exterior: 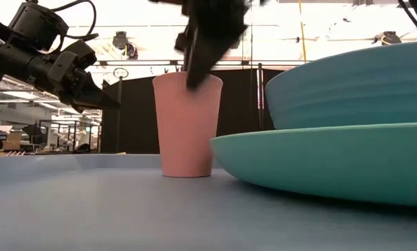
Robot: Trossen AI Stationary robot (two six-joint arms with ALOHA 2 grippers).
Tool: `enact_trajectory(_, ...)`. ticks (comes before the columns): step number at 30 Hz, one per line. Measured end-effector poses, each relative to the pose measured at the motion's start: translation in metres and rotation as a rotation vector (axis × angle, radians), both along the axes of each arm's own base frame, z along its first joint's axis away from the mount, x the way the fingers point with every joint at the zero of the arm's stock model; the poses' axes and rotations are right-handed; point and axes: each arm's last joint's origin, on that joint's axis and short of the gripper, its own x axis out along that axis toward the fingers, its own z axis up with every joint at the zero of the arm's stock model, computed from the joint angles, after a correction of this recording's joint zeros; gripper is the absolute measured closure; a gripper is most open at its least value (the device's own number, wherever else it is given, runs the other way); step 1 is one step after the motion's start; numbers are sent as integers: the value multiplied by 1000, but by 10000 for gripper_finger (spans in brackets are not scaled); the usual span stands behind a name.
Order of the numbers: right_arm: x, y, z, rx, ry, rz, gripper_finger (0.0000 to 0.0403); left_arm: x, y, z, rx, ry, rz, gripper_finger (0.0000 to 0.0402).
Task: Set up tray
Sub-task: Put the yellow napkin to the left of the pink cup on the blue tray
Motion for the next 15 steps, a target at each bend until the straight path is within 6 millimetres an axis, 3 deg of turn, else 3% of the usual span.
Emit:
enact_trajectory(4, -16, -5, 46, 33, -103, -27, 270, 0, 0, 0, -2, 0, -6, 376)
enact_trajectory(7, -41, -12, 93, 24, -217, -45, 259, 0, 0, 0, -2, 1, -6, 376)
enact_trajectory(12, -113, -34, 179, -1, -474, -53, 279, 0, 0, -1, -10, 9, -11, 376)
enact_trajectory(15, -161, -50, 202, -34, -614, -141, 326, 0, 0, -1, -27, 10, -5, 376)
